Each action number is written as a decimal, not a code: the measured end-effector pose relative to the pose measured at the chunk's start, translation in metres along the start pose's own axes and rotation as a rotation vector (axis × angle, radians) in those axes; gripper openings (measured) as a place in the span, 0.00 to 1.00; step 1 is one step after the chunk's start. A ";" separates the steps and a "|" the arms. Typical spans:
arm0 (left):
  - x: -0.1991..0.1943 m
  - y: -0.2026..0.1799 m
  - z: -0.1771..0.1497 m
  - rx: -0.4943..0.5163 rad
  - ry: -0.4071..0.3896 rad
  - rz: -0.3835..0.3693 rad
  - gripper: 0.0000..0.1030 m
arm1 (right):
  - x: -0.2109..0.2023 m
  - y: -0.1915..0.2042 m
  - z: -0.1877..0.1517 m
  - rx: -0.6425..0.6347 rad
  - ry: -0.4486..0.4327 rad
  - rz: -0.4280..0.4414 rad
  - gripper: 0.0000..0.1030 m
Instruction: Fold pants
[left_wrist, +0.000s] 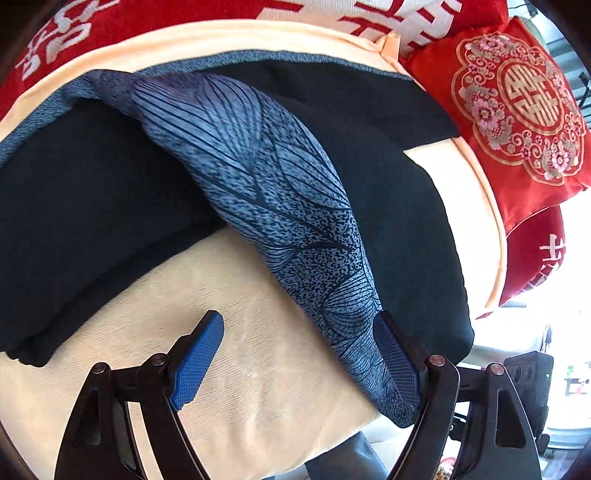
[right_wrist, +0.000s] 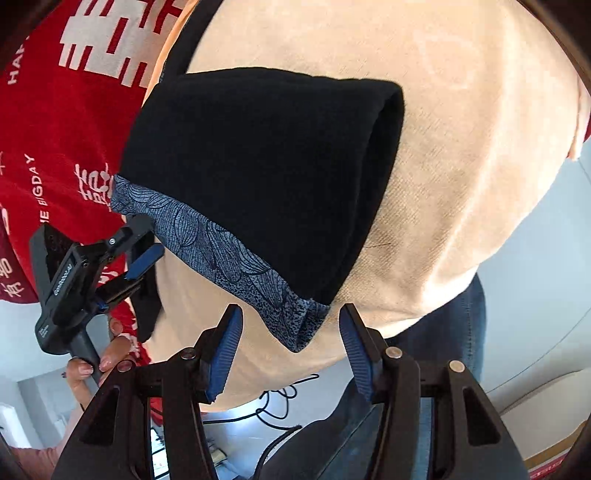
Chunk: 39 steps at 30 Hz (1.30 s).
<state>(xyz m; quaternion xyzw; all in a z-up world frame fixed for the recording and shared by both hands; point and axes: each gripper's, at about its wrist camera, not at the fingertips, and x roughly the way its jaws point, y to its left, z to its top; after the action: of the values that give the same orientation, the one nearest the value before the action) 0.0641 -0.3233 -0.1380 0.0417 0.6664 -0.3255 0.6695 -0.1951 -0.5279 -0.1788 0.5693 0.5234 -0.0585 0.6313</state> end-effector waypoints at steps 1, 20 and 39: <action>0.002 -0.005 0.001 0.007 -0.001 0.012 0.81 | 0.001 -0.003 0.003 0.013 0.016 0.045 0.56; -0.044 -0.057 0.111 -0.070 -0.126 -0.157 0.29 | -0.103 0.132 0.180 -0.258 0.014 0.258 0.03; -0.033 -0.019 0.178 -0.062 -0.198 0.295 0.71 | -0.079 0.242 0.352 -0.644 -0.151 -0.234 0.87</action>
<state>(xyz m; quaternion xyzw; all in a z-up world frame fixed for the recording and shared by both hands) 0.2126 -0.4126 -0.0811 0.0862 0.5935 -0.2054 0.7734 0.1410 -0.7609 -0.0311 0.2711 0.5287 -0.0042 0.8043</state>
